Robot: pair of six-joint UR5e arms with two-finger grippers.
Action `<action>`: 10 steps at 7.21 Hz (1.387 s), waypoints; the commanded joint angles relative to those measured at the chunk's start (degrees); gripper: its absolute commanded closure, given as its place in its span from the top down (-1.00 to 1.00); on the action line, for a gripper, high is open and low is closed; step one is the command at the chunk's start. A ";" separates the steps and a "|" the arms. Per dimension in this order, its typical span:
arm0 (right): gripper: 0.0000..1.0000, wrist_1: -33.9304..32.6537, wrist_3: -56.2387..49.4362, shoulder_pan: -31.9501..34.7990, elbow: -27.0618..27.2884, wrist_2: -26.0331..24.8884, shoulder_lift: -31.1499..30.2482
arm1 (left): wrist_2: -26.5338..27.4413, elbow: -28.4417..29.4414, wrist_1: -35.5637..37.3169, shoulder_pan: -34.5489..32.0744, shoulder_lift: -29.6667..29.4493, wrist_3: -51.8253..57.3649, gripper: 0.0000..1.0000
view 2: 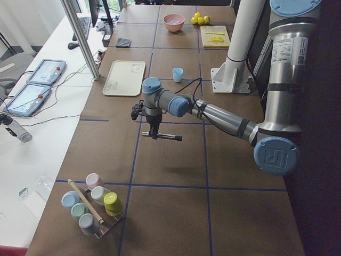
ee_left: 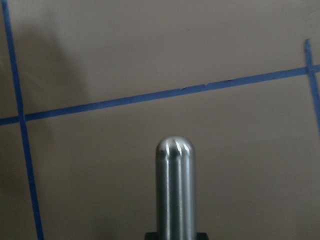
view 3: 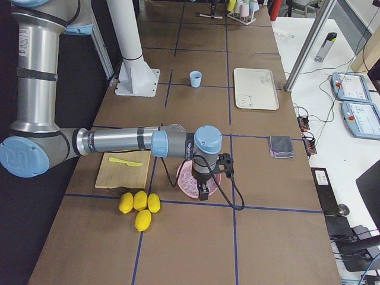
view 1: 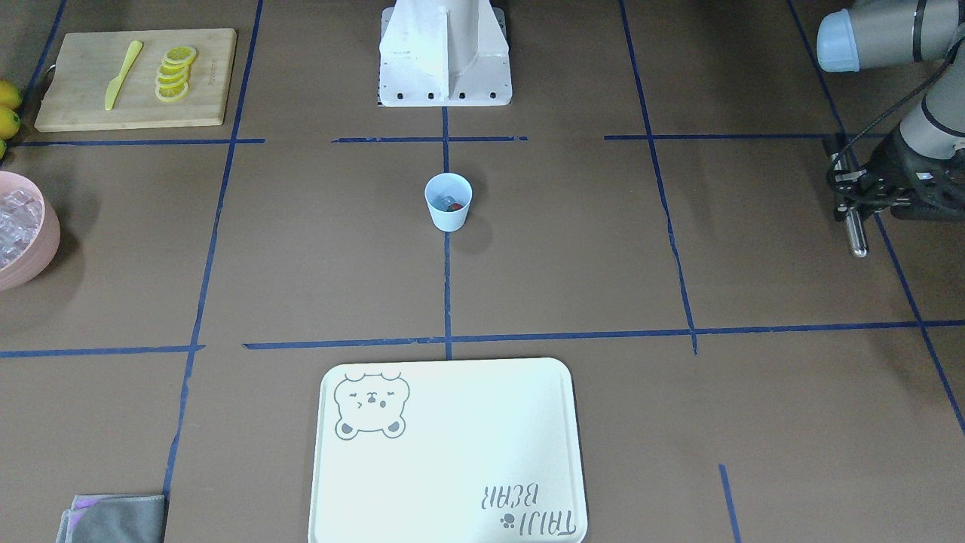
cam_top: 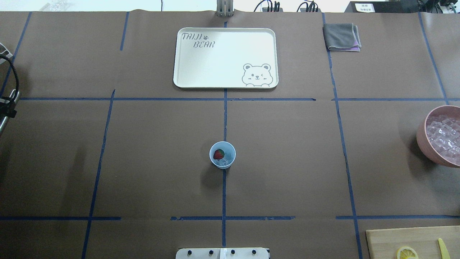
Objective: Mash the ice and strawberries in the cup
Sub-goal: 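Set the steel rod back down near the left arm and release it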
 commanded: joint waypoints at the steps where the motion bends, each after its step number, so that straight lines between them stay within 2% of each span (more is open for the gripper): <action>1: 0.98 0.00 0.01 0.00 -0.04 0.00 0.03 | 0.00 6.17 -13.29 0.04 3.30 -4.92 -0.85; 3: 0.98 0.00 -0.08 0.00 0.14 0.00 -0.06 | 0.00 12.41 -23.32 0.04 5.85 -6.01 -0.85; 4: 0.98 0.00 -0.08 0.00 0.14 0.00 0.03 | 0.00 14.44 -25.72 0.04 5.86 -7.41 -0.85; 7: 0.98 0.00 0.01 0.00 0.14 0.00 -0.06 | 0.08 20.59 -32.04 0.57 5.51 -9.26 -0.85; 10: 0.98 0.00 -0.08 0.00 0.14 0.00 -0.06 | 0.17 21.14 -32.60 0.92 5.07 -9.09 -0.83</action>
